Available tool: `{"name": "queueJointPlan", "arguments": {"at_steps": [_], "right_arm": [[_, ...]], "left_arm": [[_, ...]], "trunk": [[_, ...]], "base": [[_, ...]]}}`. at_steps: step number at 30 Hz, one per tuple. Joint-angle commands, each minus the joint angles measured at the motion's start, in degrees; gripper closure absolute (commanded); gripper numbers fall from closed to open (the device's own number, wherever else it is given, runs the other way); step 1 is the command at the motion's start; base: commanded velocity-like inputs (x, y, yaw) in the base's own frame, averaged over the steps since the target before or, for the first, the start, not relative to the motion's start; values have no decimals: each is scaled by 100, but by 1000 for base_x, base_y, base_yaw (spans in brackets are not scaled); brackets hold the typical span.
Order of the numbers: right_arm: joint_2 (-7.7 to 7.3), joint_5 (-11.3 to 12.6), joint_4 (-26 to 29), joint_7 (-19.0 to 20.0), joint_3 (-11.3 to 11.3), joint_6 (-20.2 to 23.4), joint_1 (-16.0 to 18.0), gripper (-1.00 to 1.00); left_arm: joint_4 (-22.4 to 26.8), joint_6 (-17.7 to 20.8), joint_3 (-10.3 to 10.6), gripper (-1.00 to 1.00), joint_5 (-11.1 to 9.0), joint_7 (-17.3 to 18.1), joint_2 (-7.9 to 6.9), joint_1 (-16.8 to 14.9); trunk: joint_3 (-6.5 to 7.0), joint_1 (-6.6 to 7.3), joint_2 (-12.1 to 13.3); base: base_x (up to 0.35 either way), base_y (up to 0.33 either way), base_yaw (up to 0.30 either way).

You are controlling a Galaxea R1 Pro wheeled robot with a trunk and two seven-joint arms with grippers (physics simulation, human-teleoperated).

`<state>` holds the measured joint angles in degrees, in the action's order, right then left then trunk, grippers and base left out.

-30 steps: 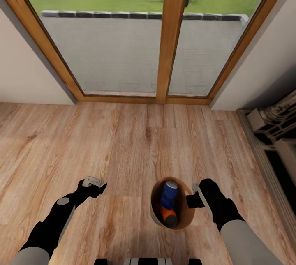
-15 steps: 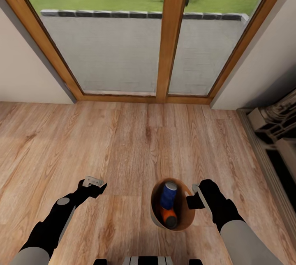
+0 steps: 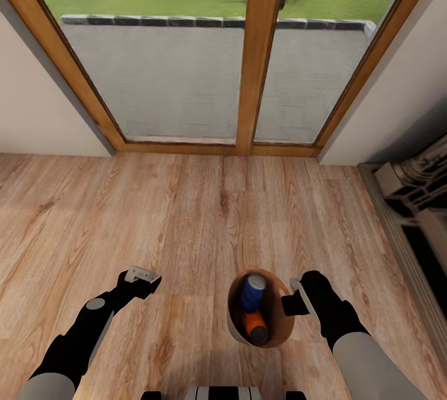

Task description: Put the three can of soda from the living room inside the tash can in the kitchen.

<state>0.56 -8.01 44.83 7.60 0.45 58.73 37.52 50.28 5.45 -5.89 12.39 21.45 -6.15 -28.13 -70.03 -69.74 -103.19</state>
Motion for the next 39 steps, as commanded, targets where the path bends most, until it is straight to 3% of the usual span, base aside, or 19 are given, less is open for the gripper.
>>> {"name": "queueJointPlan", "arguments": {"at_steps": [1,26,27,39], "right_arm": [[2,152,-1,31,-1,7,1,100],[-3,159,-1,31,-1,7,1,100],[-7,159,-1,26,-1,7,1,-100],[-18,159,-3,23,-1,7,1,-100]], "left_arm": [[0,0,0,-100,0,0,0,0],[-140,-9,0,-100,-27,0,0,0],[-141,-9,0,-100,-28,0,0,0],[-149,-9,0,-100,-26,0,0,0]], "trunk": [[0,0,0],[-18,-22,-40],[-18,-22,-40],[-18,-22,-40]], "base": [[0,0,0],[0,0,0],[0,0,0],[0,0,0]]}}
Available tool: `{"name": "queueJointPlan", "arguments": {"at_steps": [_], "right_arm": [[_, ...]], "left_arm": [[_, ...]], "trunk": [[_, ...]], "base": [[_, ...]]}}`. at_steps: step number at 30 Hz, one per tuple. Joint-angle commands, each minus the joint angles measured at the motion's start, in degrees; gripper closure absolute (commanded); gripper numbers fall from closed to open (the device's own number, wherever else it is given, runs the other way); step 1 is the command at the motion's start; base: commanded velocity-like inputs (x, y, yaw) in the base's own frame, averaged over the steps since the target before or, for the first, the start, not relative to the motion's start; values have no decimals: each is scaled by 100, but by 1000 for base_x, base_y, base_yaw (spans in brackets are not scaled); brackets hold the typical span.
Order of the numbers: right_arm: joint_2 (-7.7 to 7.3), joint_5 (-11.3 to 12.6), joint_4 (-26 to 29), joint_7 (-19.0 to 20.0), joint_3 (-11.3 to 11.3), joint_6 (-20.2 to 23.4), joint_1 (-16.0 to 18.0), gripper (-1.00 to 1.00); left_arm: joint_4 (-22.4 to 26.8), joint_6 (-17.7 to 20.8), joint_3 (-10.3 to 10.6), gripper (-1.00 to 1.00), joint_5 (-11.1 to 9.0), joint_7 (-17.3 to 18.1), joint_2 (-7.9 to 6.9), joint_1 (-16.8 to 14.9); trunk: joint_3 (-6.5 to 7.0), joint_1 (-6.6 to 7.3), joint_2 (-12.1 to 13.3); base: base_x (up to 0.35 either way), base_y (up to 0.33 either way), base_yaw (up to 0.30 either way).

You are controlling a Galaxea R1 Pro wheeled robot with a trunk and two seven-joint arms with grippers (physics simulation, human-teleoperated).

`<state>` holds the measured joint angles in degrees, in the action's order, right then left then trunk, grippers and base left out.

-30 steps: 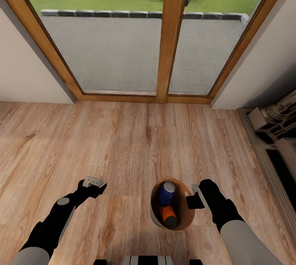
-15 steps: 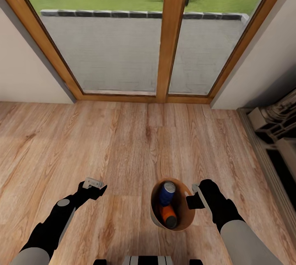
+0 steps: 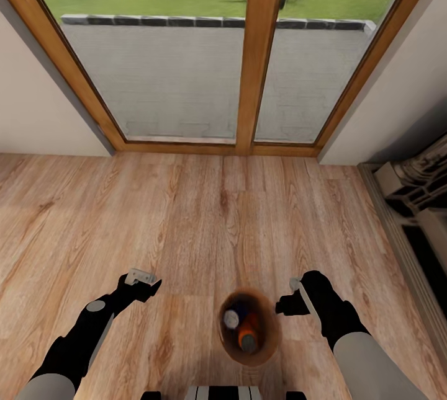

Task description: Put the three can of soda from the living room inside the tash can in the kitchen.

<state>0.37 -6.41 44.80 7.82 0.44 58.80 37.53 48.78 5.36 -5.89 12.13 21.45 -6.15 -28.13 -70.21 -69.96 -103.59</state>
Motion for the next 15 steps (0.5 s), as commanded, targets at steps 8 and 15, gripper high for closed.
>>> {"name": "queueJointPlan", "arguments": {"at_steps": [8,15], "right_arm": [[5,0,2,0,0,0,0,-100],[7,0,1,0,0,0,0,-100]], "left_arm": [[-7,0,0,-100,0,0,0,0],[-10,0,0,-100,0,0,0,0]], "trunk": [[0,0,0],[0,0,0]], "base": [[0,0,0],[0,0,0]]}}
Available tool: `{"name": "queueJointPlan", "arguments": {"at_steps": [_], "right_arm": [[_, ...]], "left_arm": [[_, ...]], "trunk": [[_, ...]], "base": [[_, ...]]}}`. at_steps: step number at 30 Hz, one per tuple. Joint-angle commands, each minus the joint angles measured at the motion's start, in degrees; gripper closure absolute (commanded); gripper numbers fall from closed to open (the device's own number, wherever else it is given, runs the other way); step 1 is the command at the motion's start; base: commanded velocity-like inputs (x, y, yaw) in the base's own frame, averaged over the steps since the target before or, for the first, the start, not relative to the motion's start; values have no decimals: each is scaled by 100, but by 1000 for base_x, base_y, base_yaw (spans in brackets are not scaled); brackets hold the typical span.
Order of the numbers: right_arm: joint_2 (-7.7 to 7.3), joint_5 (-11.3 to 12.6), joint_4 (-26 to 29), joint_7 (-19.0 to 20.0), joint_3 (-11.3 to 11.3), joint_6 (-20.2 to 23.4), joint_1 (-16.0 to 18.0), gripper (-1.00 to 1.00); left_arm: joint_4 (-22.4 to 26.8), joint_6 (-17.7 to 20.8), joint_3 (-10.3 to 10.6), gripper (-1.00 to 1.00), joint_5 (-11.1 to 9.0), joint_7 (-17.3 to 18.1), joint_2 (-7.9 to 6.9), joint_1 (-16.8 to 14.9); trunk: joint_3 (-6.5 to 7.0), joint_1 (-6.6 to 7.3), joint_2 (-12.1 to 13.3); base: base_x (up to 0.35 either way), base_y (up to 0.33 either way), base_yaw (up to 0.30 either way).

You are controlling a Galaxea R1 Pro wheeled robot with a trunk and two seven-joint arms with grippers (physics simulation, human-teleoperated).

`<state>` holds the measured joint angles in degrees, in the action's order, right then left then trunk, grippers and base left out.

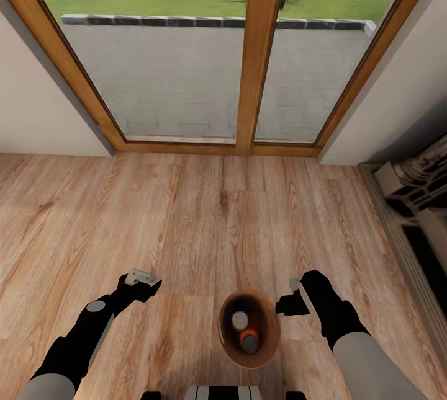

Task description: Put the three can of soda from the living room inside the tash can in the kitchen.

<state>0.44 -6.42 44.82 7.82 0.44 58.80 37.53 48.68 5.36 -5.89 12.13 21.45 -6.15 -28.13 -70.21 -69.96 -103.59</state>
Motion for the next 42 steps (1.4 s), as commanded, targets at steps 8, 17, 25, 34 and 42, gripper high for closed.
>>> {"name": "queueJointPlan", "arguments": {"at_steps": [8,17,25,34,42], "right_arm": [[0,0,1,0,0,-2,0,-100],[0,0,1,0,0,-152,0,-100],[-9,-25,48,5,-1,-343,-6,-100],[-17,-8,78,9,-8,-376,-9,-100],[4,-7,80,9,13,-378,-9,-100]], "left_arm": [[-4,0,0,-100,13,0,0,0],[-2,0,0,-100,17,0,0,0],[-7,0,0,-100,23,0,0,0],[-7,0,0,-100,25,0,3,0],[-7,0,1,-100,26,0,4,0]], "trunk": [[0,0,0],[0,0,0],[0,0,0],[0,0,0],[126,154,281]], "base": [[0,0,0],[0,0,0],[0,0,0],[0,0,0],[0,0,0]]}}
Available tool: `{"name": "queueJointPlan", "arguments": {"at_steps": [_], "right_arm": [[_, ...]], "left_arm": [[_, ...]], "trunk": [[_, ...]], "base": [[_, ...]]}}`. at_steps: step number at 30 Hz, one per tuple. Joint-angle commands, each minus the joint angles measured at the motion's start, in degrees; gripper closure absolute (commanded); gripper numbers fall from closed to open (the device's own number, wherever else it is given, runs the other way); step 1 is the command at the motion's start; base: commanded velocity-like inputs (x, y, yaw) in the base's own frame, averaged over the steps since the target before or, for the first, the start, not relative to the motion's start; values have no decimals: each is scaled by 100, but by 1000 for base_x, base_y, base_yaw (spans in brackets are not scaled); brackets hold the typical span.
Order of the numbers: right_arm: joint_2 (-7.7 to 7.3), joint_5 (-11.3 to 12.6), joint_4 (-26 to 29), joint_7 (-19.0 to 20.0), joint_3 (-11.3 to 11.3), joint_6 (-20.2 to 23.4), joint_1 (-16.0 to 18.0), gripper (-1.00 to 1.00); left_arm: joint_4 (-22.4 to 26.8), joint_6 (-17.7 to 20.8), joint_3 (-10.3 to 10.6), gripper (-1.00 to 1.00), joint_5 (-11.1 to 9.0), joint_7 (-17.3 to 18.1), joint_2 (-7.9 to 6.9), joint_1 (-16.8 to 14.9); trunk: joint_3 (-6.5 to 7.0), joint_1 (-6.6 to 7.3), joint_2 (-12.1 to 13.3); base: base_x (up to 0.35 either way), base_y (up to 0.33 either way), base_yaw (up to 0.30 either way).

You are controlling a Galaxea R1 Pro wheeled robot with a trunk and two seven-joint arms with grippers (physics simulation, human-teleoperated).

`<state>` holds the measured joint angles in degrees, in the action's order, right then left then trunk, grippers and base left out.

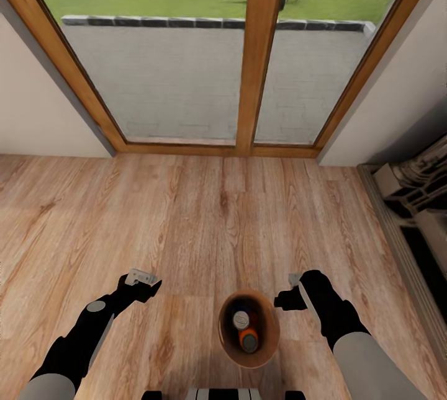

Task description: Put the three can of soda from the living room inside the tash can in the kitchen.

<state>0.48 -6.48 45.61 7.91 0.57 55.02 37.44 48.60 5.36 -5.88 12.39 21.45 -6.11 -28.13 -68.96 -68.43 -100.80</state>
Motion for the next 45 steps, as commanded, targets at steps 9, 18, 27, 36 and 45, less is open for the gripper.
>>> {"name": "queueJointPlan", "arguments": {"at_steps": [9,18,27,36,45], "right_arm": [[5,-2,0,0,2,0,0,-100],[18,-7,4,-11,-2,-9,0,-100],[22,-11,15,-17,-6,-78,0,-100],[29,-11,19,-9,-5,-329,-8,-100],[32,15,442,145,-17,-471,-42,-100]], "left_arm": [[0,16,3,-100,4,-8,3,0],[-188,26,8,-100,2,-17,-4,0],[-247,26,8,-100,9,-16,-4,0],[-286,26,6,-100,2,-17,-4,0],[-482,38,-4,-100,8,-23,-4,-6]], "trunk": [[162,198,362],[324,396,723],[485,594,1084],[647,791,1445],[808,989,1806]], "base": [[0,0,0],[0,0,0],[0,0,0],[0,0,0],[0,0,0]]}}
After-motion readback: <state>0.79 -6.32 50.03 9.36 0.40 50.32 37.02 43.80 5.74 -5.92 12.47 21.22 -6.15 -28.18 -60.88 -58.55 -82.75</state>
